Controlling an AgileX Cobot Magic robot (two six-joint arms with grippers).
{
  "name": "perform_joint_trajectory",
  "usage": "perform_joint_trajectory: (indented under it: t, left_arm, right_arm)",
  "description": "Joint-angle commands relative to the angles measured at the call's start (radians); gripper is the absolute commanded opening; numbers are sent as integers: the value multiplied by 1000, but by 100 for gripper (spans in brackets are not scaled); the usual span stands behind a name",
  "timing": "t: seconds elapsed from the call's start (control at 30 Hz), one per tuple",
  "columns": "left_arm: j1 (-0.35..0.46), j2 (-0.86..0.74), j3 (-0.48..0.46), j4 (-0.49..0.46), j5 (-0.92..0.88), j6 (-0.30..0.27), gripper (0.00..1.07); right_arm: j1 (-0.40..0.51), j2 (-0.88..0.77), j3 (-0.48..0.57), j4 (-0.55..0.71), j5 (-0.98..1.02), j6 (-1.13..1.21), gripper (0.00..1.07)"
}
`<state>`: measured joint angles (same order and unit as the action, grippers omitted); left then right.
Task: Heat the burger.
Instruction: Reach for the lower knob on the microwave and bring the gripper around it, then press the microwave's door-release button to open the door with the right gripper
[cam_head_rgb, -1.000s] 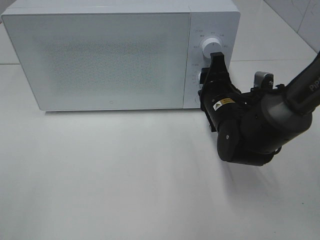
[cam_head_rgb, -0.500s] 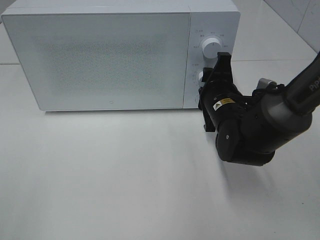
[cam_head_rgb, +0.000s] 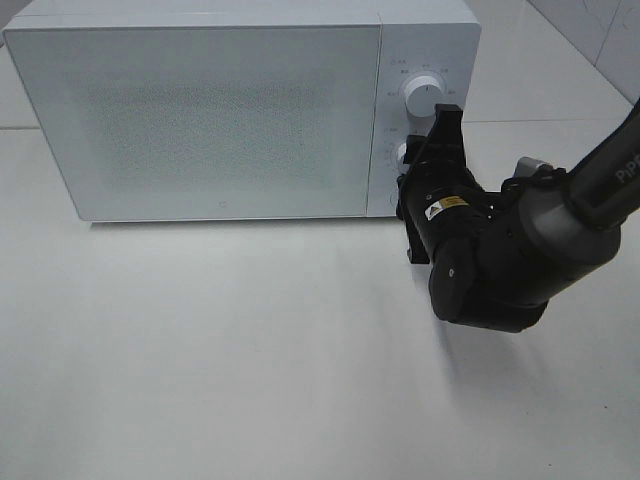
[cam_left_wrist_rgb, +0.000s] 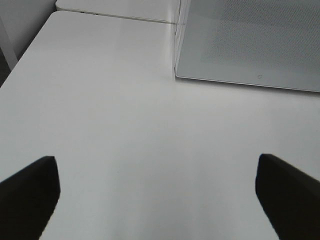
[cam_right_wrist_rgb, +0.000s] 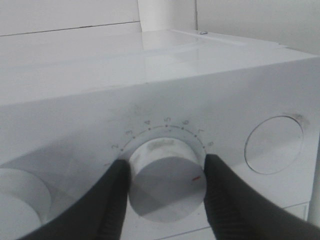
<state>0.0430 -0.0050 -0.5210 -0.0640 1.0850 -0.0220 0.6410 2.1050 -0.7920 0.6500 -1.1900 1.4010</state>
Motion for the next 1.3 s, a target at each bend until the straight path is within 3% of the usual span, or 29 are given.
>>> perform_joint_trajectory:
  t: [0.03, 0.23, 0.3, 0.33, 0.37, 0.53, 0.87, 1.3]
  left_arm:
    - [0, -19, 3, -1, -14, -1, 100]
    - [0, -19, 3, -1, -14, -1, 100]
    - [0, -19, 3, -1, -14, -1, 100]
    - [0, -19, 3, -1, -14, -1, 100]
    - [0, -19, 3, -1, -14, -1, 100]
    - [0, -19, 3, -1, -14, -1, 100]
    - [0, -19, 3, -1, -14, -1, 100]
    - [0, -19, 3, -1, -14, -1, 100]
  right_arm:
    - [1, -17, -24, -1, -245, -25, 17]
    - [1, -17, -24, 59, -244, -50, 28]
    - [1, -17, -24, 66, -244, -67, 40]
    - [1, -17, -24, 66, -244, -67, 40]
    - [1, -17, -23, 66, -238, -67, 48]
    - [2, -17, -23, 66, -197, -82, 64]
    - [5, -31, 12, -4, -145, -126, 66]
    - [5, -208, 198, -140, 115, -290, 66]
